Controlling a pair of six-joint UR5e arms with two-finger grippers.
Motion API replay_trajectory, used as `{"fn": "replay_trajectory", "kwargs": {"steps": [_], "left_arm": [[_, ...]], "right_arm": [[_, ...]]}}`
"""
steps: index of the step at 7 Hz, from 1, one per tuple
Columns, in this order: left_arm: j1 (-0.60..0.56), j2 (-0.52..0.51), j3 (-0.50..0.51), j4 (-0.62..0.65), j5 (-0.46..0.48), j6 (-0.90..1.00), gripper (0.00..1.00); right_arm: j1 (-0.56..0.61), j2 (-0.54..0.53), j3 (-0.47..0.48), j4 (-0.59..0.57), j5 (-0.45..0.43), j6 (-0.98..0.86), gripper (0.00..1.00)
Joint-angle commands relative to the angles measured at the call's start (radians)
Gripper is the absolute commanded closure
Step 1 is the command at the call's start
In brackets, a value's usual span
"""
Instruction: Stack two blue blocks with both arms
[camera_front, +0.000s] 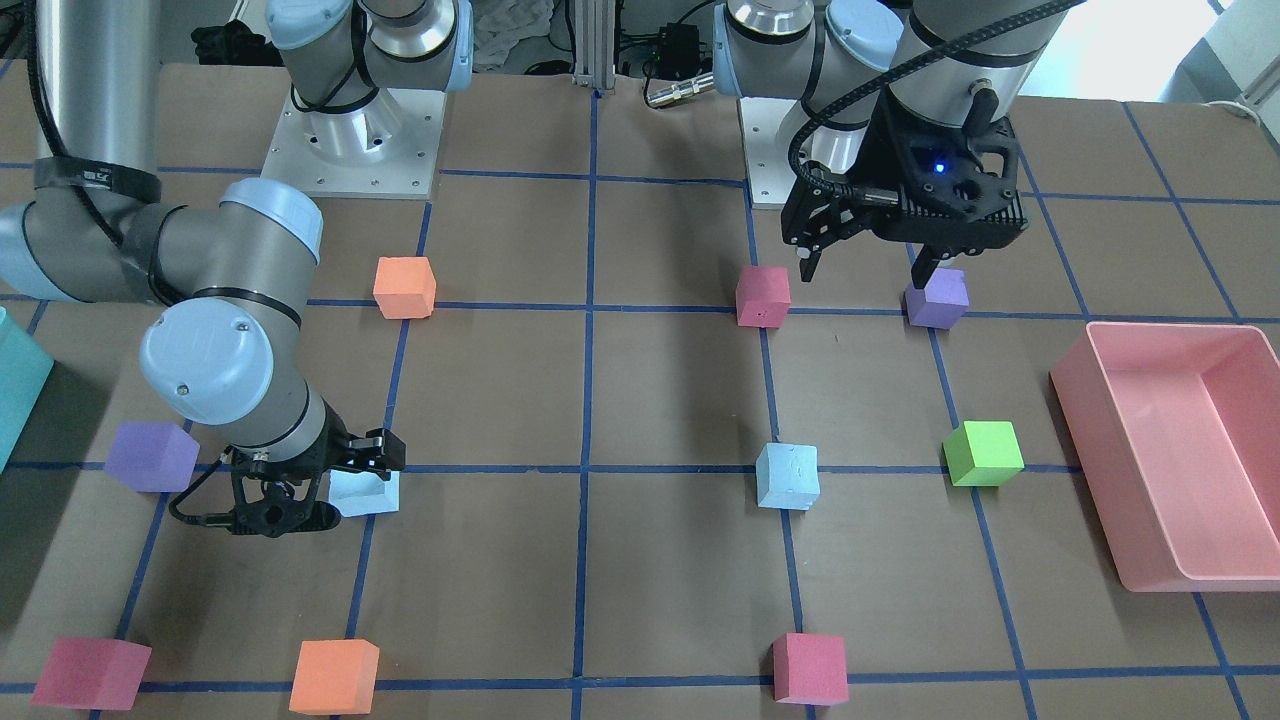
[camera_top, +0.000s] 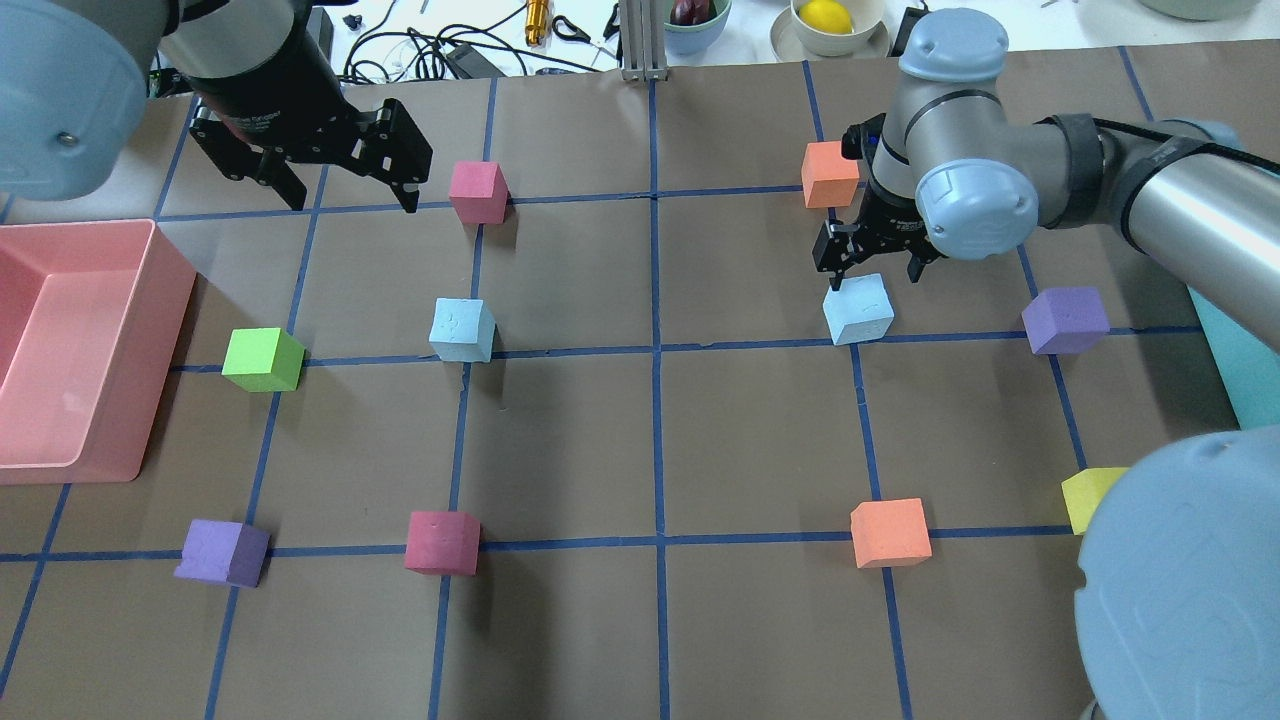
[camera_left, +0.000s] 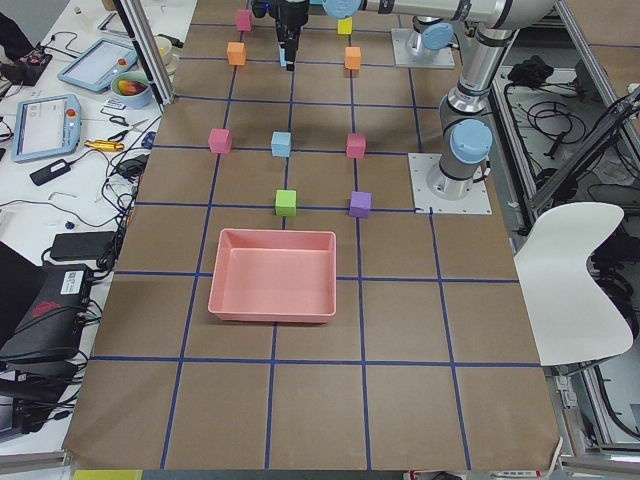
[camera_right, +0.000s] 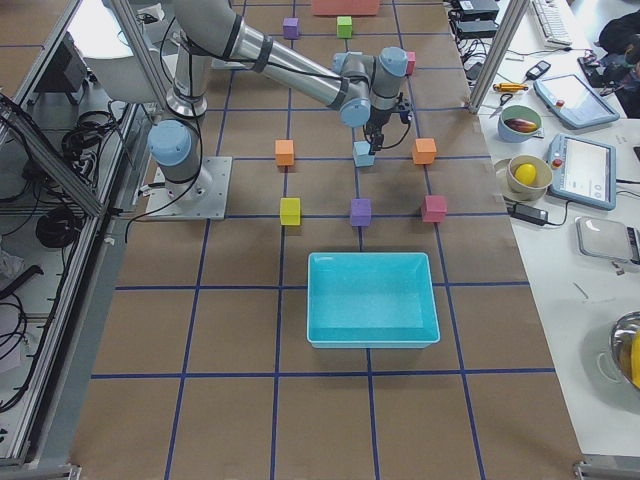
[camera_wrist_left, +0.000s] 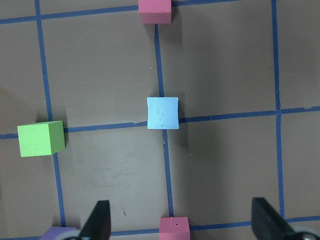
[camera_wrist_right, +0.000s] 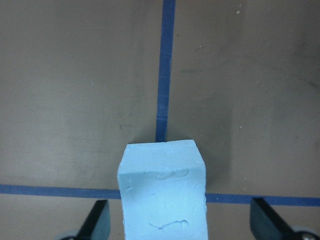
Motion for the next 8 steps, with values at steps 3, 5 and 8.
{"fn": "replay_trajectory", "kwargs": {"steps": [3, 5, 8], "left_arm": [[0.002, 0.0, 0.0, 0.0, 0.0, 0.0, 0.0], [0.0, 0.0, 0.0, 0.0, 0.0, 0.0, 0.0], [0.002, 0.0, -0.002, -0.002, 0.0, 0.0, 0.0]], "right_arm": [[-0.001, 0.03, 0.041, -0.061, 0.025, -0.009, 0.11], [-0.001, 0.045, 0.036, -0.092, 0.019, -0.05, 0.89], [0.021, 0.026, -0.055, -0.061, 0.023, 0.009, 1.0]]}}
